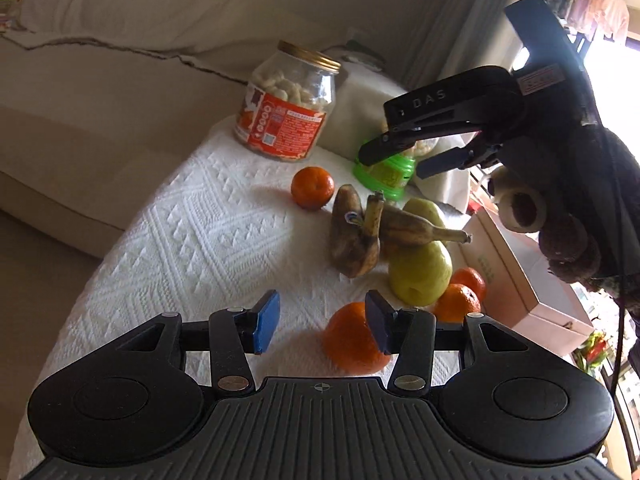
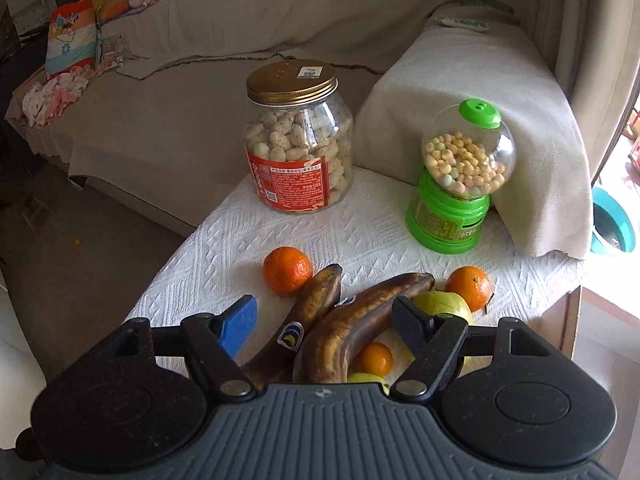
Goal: Organize fruits
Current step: 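Move the left gripper past the tangerine to the dark brown banana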
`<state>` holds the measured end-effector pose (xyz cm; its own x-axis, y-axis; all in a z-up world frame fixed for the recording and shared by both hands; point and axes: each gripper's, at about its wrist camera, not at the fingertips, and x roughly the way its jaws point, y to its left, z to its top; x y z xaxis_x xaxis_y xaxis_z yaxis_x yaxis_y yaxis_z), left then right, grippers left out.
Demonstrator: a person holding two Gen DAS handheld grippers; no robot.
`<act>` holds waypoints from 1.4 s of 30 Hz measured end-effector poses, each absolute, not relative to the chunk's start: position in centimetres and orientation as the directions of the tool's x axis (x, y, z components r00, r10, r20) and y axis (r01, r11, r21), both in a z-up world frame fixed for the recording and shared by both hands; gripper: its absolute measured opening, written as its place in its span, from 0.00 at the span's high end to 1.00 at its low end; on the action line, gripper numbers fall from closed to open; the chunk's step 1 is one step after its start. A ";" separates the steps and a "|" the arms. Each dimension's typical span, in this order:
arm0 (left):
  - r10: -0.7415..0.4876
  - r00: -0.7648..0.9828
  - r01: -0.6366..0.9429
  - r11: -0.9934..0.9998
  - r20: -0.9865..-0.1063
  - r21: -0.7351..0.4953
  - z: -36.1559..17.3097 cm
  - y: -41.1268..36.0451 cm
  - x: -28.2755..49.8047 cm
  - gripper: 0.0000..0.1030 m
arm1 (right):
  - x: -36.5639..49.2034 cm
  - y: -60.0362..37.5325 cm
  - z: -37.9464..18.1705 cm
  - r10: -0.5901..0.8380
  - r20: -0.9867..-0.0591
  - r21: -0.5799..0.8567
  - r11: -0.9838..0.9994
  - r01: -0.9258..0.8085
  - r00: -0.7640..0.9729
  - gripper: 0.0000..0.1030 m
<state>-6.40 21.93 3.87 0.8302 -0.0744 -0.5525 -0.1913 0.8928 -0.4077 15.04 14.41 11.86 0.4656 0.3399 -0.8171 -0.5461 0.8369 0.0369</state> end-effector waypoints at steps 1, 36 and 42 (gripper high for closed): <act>-0.072 0.833 -0.199 0.887 -0.548 -0.418 3.8 22.6 -6.7 0.50 | 16.1 16.1 11.1 0.305 -0.829 -0.008 0.832 -0.555 0.469 0.28; -0.101 0.645 0.055 0.995 -0.757 -0.085 4.3 18.9 7.3 0.48 | 13.9 5.9 12.1 0.314 -0.823 0.026 0.853 -0.521 0.473 0.45; -0.133 0.610 0.110 0.991 -0.781 -0.083 3.1 18.9 9.0 0.51 | 14.0 5.1 11.2 0.340 -0.820 0.067 0.855 -0.515 0.460 0.44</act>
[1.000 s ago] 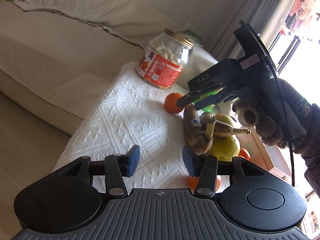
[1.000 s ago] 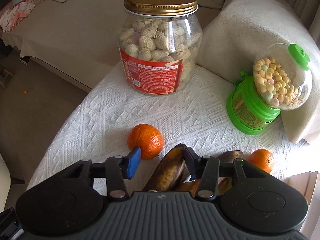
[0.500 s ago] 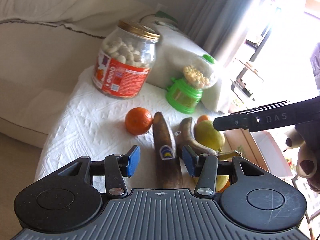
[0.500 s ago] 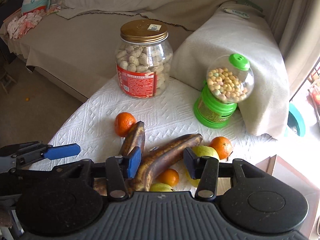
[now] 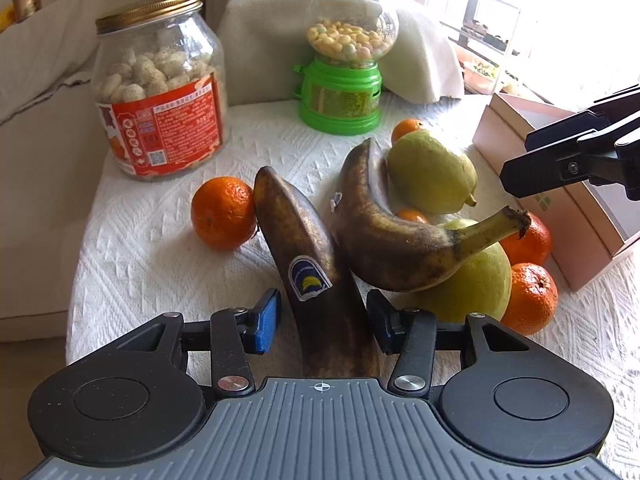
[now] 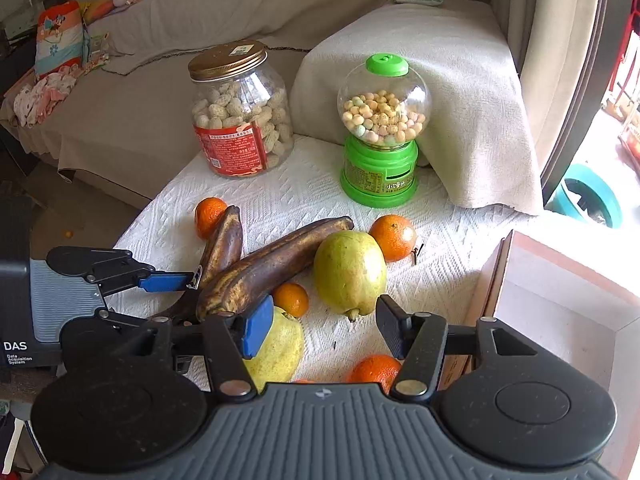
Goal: Organize fruits
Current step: 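Move the left gripper past the tangerine to the dark brown banana, then grasp the dark banana with the left gripper while the right gripper grasps the large orange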
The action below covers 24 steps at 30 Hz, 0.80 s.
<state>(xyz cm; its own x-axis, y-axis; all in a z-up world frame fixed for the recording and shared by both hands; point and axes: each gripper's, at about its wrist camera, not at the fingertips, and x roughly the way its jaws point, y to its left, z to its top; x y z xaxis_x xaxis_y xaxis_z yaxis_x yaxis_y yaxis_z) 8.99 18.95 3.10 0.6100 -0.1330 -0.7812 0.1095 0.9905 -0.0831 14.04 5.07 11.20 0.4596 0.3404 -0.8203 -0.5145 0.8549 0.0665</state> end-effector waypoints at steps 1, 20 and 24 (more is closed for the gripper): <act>-0.156 0.615 0.115 0.988 -0.773 -0.108 3.2 19.3 8.9 0.55 | 14.0 4.9 11.3 0.343 -0.818 0.068 0.855 -0.514 0.461 0.44; -0.186 0.671 0.084 0.981 -0.718 -0.176 5.5 25.3 1.2 0.67 | 17.9 20.5 7.7 0.379 -0.843 0.082 0.792 -0.605 0.382 0.41; -0.195 0.672 0.100 0.980 -0.714 -0.174 5.4 25.1 1.4 0.63 | 19.4 22.9 5.2 0.297 -0.877 0.034 0.823 -0.567 0.378 0.41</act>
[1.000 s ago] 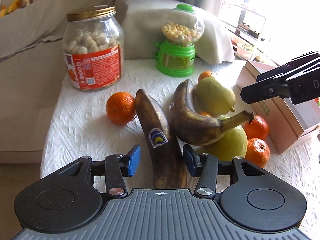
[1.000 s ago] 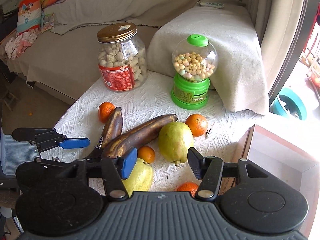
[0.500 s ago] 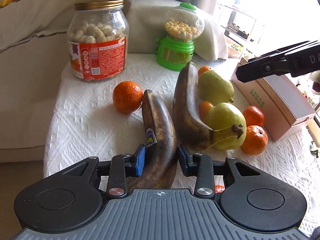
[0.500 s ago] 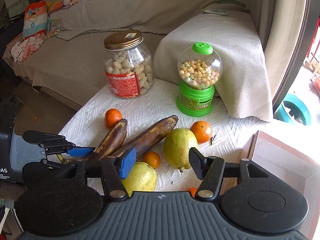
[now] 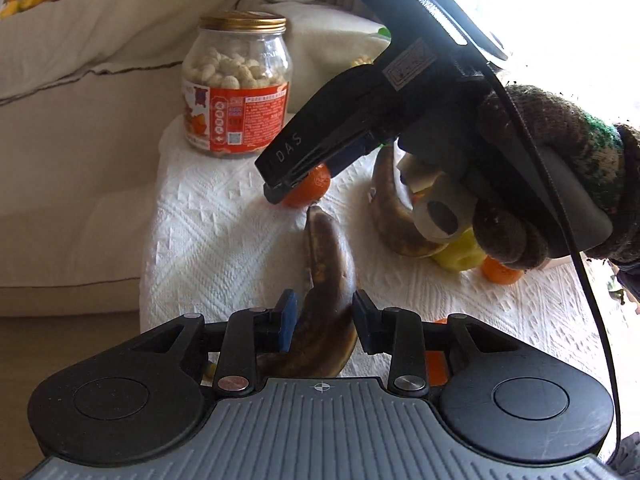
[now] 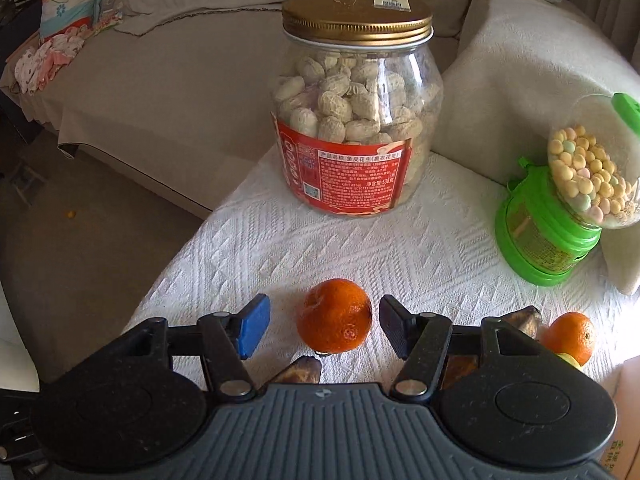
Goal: Organize fruits
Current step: 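Grasp the dark banana with the left gripper while the right gripper grasps the large orange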
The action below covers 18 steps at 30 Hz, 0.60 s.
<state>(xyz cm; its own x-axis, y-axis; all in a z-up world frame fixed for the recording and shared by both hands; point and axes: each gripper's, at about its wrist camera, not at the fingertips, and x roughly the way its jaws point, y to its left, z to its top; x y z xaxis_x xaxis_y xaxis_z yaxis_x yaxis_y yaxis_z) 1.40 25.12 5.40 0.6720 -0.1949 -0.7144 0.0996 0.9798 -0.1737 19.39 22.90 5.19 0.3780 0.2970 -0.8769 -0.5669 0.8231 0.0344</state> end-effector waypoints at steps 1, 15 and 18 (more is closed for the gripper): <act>-0.196 0.669 0.104 0.980 -0.717 -0.170 5.3 25.0 1.6 0.61 | 19.6 23.0 4.7 0.280 -0.885 0.026 0.826 -0.563 0.371 0.47; -0.086 0.567 0.151 0.989 -0.819 0.001 3.6 21.8 4.7 0.55 | 13.2 10.4 13.0 0.416 -0.802 0.113 0.811 -0.574 0.429 0.60; -0.093 0.563 0.141 0.990 -0.821 -0.016 3.7 22.1 4.7 0.55 | 10.6 6.1 14.2 0.408 -0.780 0.090 0.823 -0.560 0.474 0.60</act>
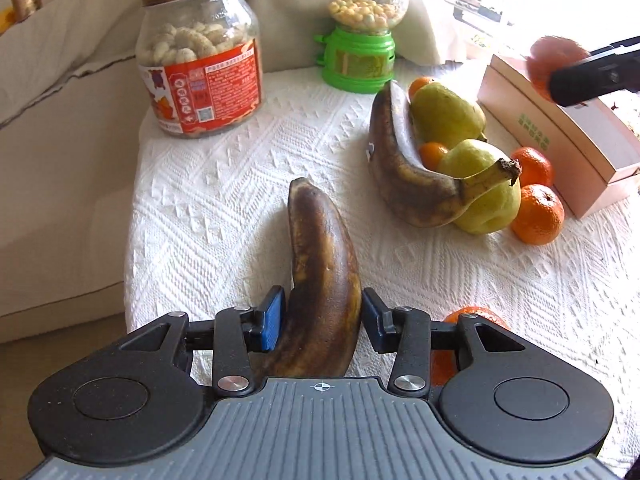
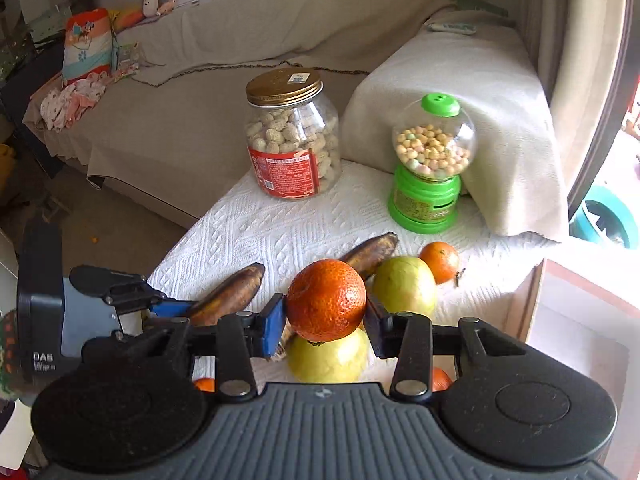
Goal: Organize fruits
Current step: 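Grasp the dark banana with the left gripper while the right gripper grasps the large orange, then carry banana and orange into the pink box and open both grippers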
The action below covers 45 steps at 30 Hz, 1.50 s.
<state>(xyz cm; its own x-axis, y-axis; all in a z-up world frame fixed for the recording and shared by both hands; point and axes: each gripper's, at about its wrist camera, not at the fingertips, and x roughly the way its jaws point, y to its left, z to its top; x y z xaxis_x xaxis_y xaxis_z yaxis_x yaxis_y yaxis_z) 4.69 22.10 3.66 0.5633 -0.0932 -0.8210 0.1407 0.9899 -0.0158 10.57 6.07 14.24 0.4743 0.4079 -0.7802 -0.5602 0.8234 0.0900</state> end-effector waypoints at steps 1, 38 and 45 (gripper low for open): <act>-0.093 0.565 0.137 0.990 -0.820 -0.018 3.7 22.1 4.6 0.55 | 9.8 4.8 14.4 0.404 -0.776 0.087 0.829 -0.552 0.484 0.60; -0.522 0.614 0.151 0.814 -0.592 -0.561 12.1 -7.5 21.6 0.60 | 3.1 -25.4 18.6 0.193 -0.496 0.131 0.980 -0.147 0.846 0.60; -0.447 0.548 0.002 0.846 -0.707 -0.534 5.9 -9.5 22.8 0.60 | 6.2 -26.9 14.7 0.200 -0.563 0.182 0.976 -0.116 0.802 0.60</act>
